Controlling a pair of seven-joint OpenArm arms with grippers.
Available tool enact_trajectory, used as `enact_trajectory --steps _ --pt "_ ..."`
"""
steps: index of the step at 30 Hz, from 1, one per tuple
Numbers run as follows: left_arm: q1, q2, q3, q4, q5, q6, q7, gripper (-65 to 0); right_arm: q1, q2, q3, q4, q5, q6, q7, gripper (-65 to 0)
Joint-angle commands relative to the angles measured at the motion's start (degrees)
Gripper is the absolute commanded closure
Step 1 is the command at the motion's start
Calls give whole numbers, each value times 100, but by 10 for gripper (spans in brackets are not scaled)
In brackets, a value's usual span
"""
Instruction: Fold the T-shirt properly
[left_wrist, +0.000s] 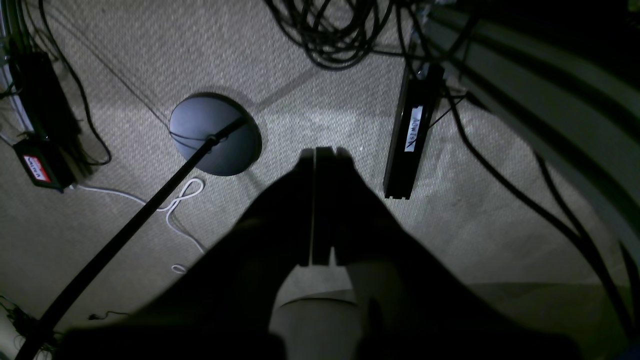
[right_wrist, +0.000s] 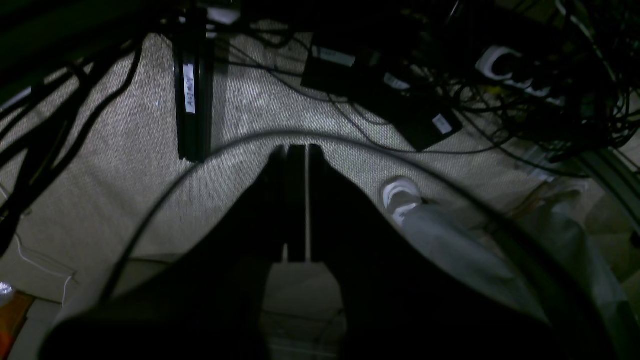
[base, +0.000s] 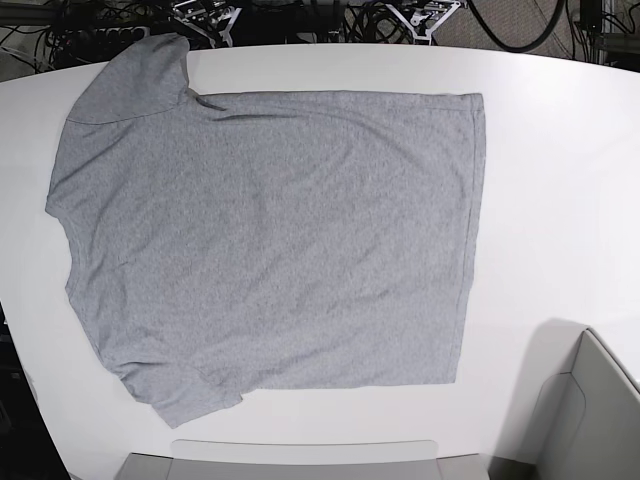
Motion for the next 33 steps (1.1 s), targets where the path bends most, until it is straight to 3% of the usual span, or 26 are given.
enact_trajectory --steps 1,9,13,23,30,33 --pt "24 8 -10 1 19 21 -14 -2 8 51 12 32 30 36 63 0" --pt "261 34 -10 1 10 12 -23 -2 -176 -28 -49 -21 4 36 845 0" --pt "305 25 -19 124 10 12 -146 -2 -80 -54 -32 -3 22 45 775 0" --pt "1008 -194 -19 828 10 39 -1825 -2 -352 95 12 190 30 45 783 0" --pt "1588 -203 -19 1364 10 39 -1852 -2 -950 122 12 1052 30 36 748 0" --pt "1747 -203 -45 1680 1 39 -1869 -2 -1187 201 12 1386 30 36 300 0"
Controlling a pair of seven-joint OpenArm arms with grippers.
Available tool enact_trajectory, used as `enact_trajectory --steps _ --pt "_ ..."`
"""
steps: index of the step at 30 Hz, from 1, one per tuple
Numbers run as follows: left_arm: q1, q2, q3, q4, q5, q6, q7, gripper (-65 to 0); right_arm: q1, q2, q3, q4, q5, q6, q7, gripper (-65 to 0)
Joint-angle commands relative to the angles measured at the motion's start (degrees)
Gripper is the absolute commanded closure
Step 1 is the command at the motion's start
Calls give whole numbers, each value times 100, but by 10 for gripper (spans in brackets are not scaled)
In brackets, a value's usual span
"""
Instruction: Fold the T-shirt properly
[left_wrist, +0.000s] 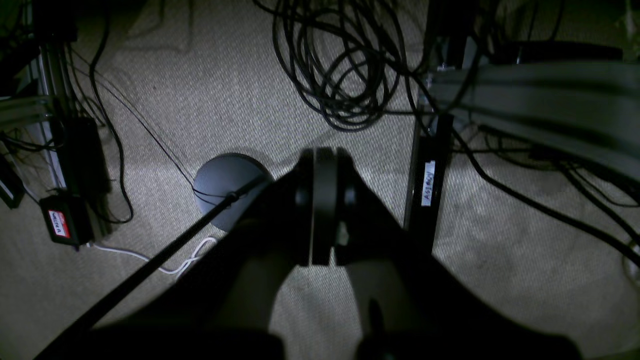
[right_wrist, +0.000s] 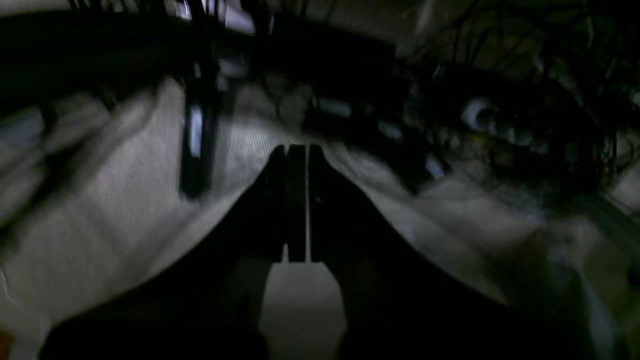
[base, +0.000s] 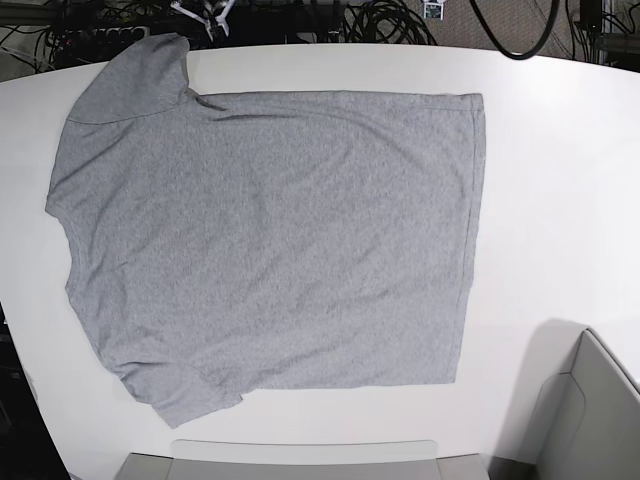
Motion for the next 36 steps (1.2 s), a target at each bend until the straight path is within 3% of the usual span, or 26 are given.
enact_trajectory --steps 1,5,12,21,25,30,36 --pt "143 -11 -162 248 3 28 -114 -2 -154 2 10 184 20 14 -18 0" --pt "530 33 -900 1048 3 28 -114 -2 -814 -25 -34 1072 20 14 -71 0" --pt "1005 -20 -1516 1769 3 19 -114 -2 -1675 72 -51 2312 20 14 -71 0" --pt "1523 -64 -1656 3087 -5 10 -132 -2 -2124 213 -60 2602 46 14 -71 0" --pt "1831 -72 -1665 3545 -5 10 -132 -2 -2475 459 -500 3015 705 14 -79 0" --pt "2323 -55 -1665 4309 -5 10 -123 -3 -3073 1136 -1379 3921 1989 -3 -115 0" --pt "3000 -55 -1885 5602 -5 10 -70 -3 -3741 1435 -1177 4800 2235 -30 -123 0"
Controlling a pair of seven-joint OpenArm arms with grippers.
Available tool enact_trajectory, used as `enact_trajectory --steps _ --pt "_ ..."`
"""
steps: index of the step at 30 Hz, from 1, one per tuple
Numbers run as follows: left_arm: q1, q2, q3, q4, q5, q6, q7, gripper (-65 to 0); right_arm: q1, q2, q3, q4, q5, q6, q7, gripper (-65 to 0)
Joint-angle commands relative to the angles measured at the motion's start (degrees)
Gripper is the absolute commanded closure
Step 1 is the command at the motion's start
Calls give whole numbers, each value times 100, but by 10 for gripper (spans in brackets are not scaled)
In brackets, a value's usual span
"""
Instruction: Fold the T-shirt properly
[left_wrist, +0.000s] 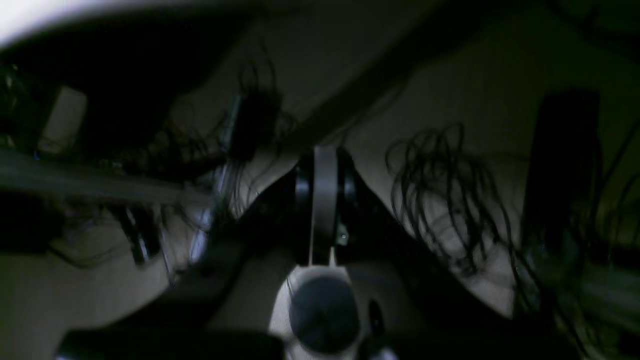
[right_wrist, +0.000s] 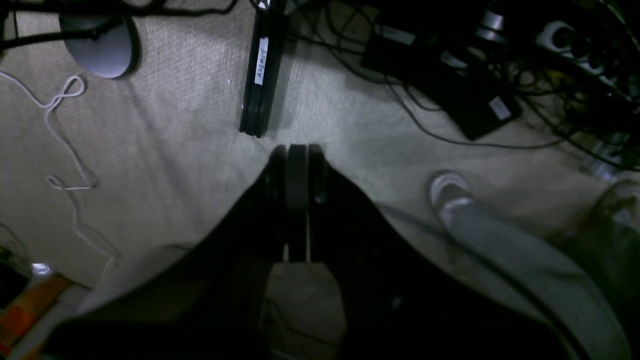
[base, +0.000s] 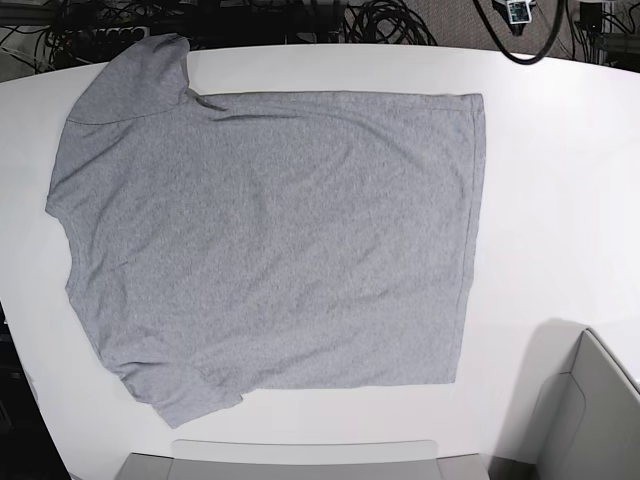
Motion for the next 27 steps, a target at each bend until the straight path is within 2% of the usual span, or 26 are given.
enact_trajectory --steps 1,10,15,21,27 --pt "218 -28 -128 224 -10 95 -114 -3 -240 18 186 169 10 29 41 0" --pt "596 -20 -691 1402 -10 95 -88 -3 -1348 124 1408 2024 -16 29 -56 0" --pt "710 -11 -910 2035 -10 95 396 -3 -1770 124 1909 3009 1 29 -346 0" --pt "658 288 -1332 2984 -10 86 704 -3 -1840 124 2525 4380 10 29 -355 0" --pt "288 306 -1341 4039 -10 86 791 -3 -1603 133 3149 5312 19 29 -355 0"
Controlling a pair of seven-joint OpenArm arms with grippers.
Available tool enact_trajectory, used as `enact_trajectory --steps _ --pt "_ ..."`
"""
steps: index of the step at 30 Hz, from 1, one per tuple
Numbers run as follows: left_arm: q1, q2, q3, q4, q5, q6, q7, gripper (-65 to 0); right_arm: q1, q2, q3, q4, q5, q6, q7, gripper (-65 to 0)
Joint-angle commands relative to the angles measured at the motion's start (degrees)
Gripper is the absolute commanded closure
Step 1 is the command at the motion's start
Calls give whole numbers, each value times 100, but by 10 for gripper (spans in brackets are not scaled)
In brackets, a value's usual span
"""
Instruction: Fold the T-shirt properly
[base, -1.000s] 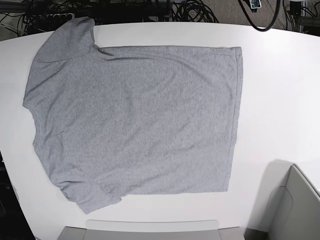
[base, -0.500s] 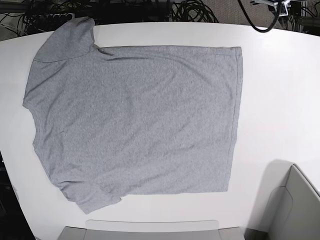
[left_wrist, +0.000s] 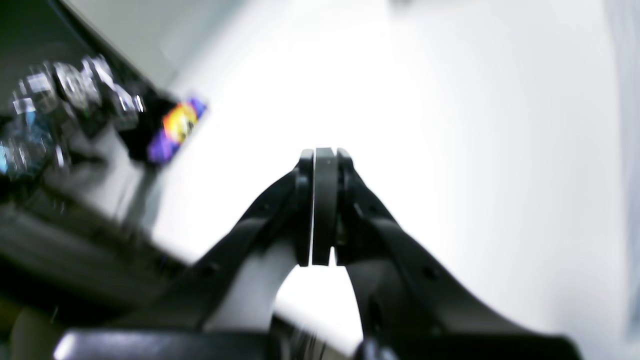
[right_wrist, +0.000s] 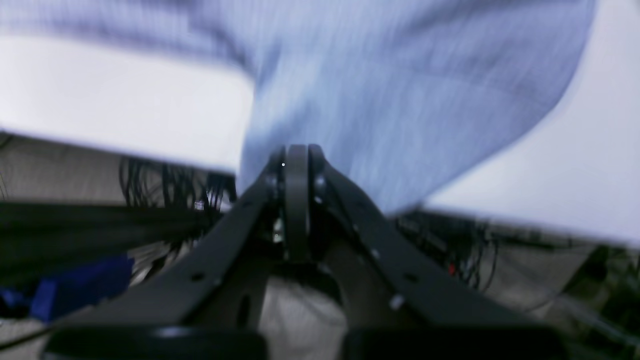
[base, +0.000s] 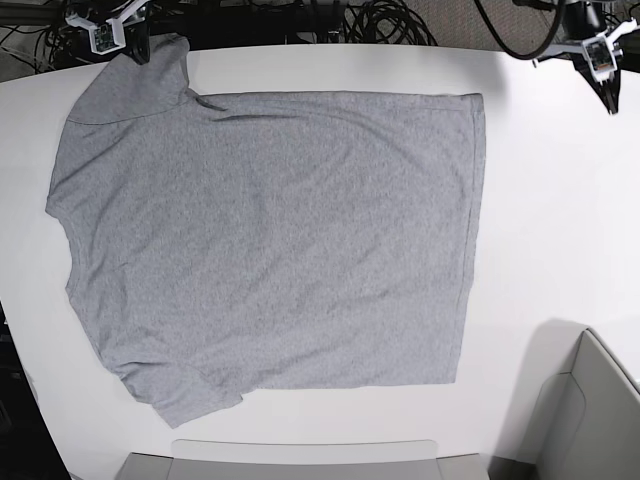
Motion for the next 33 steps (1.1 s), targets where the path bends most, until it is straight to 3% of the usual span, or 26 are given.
enact_trajectory --steps 1,9,13,24,26,29,31,33 --pt "-29 -27 -34 235 -3 76 -157 -3 103 76 120 71 14 -23 111 0" --pt "-1409 -71 -25 533 41 67 -219 0 692 709 287 71 14 -23 -338 0" --pt "-1603 -79 45 533 41 58 -157 0 894 929 269 71 14 -23 -320 0" --pt "-1770 -809 986 542 41 58 -219 -5 2318 850 -47 -17 14 21 -461 0" --pt "-1770 -809 1153 551 32 58 -192 -32 2380 850 -65 27 14 21 -619 0" --pt "-1752 -967 1478 551 14 84 -166 -128 2353 779 -39 62 14 21 -628 0" --pt "-1735 -1134 1768 551 5 93 -166 -171 2221 639 -21 62 14 12 -619 -62" --pt "-1717 -1468 2076 551 5 84 -166 -173 2028 498 -39 62 14 12 -619 -122"
